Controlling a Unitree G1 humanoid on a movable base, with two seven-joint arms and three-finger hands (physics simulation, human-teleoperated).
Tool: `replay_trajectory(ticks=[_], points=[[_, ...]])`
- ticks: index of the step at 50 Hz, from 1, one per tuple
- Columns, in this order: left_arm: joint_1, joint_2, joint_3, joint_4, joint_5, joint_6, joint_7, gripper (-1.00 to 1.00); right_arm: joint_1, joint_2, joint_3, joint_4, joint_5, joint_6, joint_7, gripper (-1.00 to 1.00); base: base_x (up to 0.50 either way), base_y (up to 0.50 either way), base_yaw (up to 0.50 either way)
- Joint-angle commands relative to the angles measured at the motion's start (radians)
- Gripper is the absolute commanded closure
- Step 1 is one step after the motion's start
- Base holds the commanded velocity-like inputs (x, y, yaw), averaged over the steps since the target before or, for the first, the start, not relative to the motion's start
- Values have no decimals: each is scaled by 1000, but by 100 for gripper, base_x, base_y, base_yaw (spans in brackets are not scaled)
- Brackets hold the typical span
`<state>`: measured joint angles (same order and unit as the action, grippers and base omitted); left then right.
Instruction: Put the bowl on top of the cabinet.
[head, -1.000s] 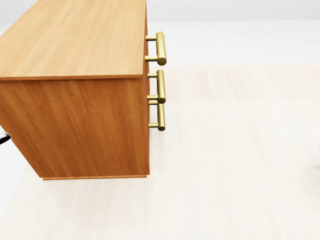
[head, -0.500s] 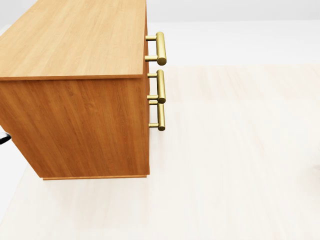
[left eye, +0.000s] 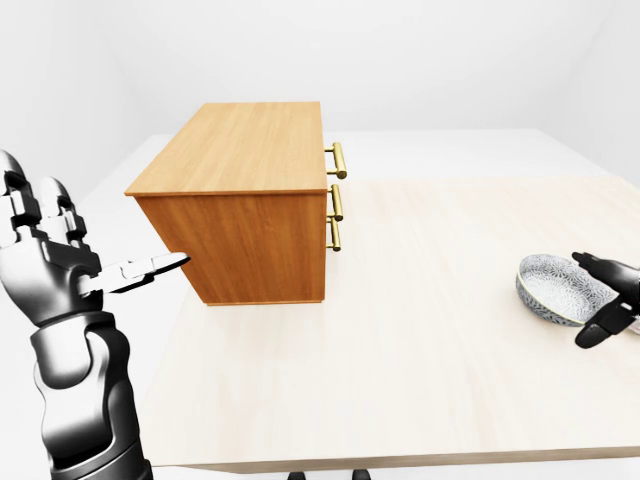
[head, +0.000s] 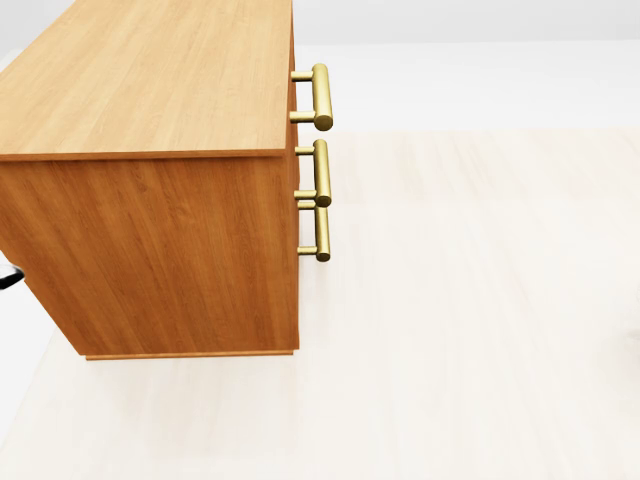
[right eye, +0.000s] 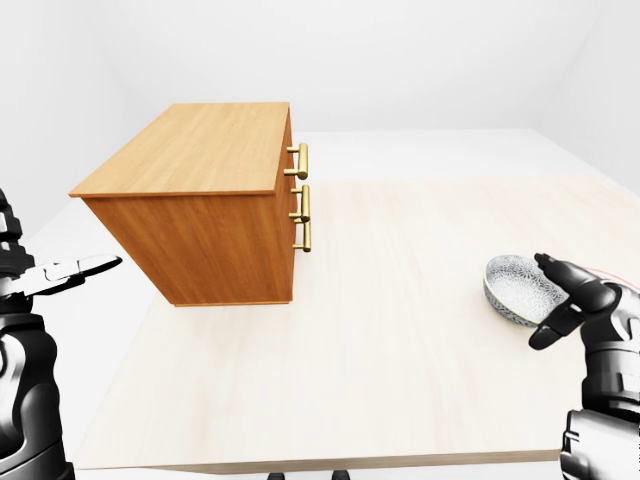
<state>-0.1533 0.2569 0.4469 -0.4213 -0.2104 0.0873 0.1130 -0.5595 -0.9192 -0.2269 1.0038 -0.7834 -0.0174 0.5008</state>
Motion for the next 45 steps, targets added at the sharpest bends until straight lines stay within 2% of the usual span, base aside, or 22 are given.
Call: replay_trajectory(ticks=[1, 12, 21, 45], points=[[-7, -5, -8, 18, 2, 0, 15, -100, -43, 33, 28, 25, -19, 2, -23, -100, 0, 0, 0], [-7, -4, -5, 20, 0, 0, 14, -100, -38, 76, 45, 95, 5, -10, -79, -100, 0, 0, 0], [-7, -5, -7, 21, 1, 0, 15, -100, -23, 86, 52, 93, 13, -4, -85, -100, 0, 0, 0], [-7, -6, -9, 25, 3, 0, 15, -100, 1, 119, 75, 168, 47, -28, -141, -100, 0, 0, 0]])
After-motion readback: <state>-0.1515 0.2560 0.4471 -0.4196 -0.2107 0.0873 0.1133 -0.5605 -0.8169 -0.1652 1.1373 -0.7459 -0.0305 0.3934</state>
